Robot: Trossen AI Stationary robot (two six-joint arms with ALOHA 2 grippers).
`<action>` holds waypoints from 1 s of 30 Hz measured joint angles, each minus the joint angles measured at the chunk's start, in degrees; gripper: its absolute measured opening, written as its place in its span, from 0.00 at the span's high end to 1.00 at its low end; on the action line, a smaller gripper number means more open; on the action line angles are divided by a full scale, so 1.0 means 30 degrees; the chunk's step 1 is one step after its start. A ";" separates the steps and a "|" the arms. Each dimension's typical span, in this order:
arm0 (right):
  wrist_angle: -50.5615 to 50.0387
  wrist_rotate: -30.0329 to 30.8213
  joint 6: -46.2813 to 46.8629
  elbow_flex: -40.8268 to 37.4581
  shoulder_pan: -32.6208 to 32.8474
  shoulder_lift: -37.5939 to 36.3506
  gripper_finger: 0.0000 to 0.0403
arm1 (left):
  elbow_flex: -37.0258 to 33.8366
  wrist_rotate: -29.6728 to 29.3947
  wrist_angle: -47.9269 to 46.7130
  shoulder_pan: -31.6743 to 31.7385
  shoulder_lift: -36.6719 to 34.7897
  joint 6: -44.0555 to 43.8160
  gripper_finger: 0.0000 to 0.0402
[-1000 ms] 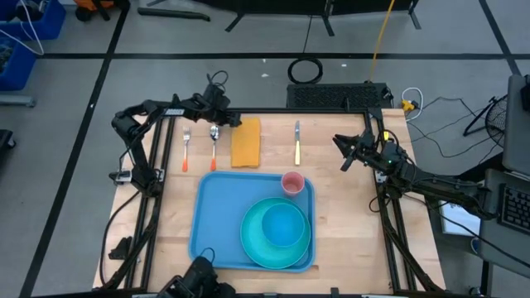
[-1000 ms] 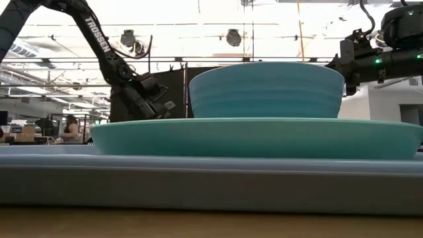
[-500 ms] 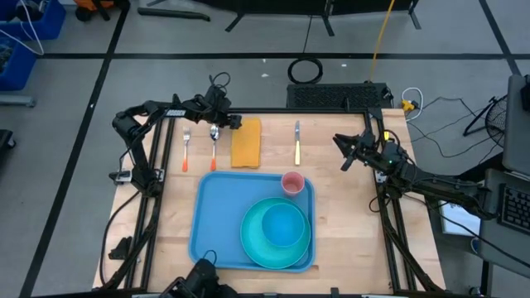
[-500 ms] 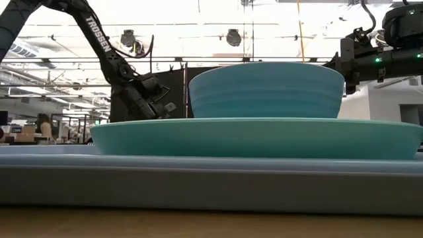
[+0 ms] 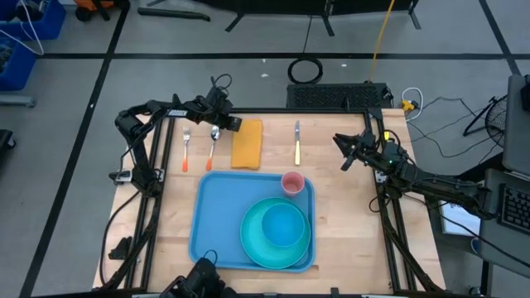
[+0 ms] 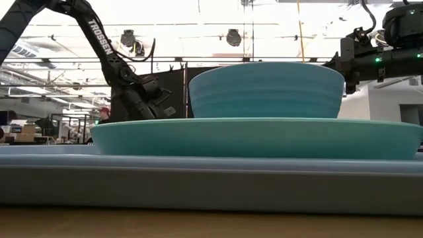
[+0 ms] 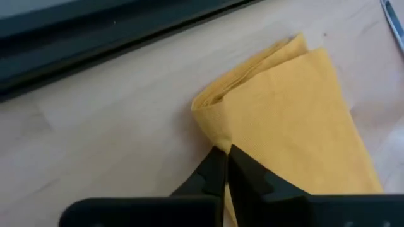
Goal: Set up tray
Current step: Put the yellow napkin on the blue serving tray to the left of the light blue plate
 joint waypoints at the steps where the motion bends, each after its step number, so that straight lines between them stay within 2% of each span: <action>1: -0.0001 0.0000 0.0001 0.0000 0.0000 0.0001 0.84 | 0.0000 -0.0069 0.0093 0.0007 0.0000 0.0068 0.98; 12: -0.0007 0.0000 0.0004 0.0000 0.0000 0.0004 0.84 | 0.0000 -0.0185 0.1037 -0.0262 -0.0030 0.0900 0.99; 17: -0.0007 0.0000 0.0005 0.0000 0.0000 0.0007 0.84 | -0.0015 0.0305 0.1726 -0.0860 -0.0798 0.1032 0.99; 24: -0.0015 0.0000 0.0007 0.0000 -0.0005 0.0002 0.84 | -0.0022 -0.0394 -0.0205 -0.2003 -0.4123 0.2076 1.00; 30: -0.0015 0.0000 0.0007 0.0000 0.0000 0.0000 0.84 | -0.0015 -0.3001 -0.3325 -0.4376 -0.8404 0.3428 1.00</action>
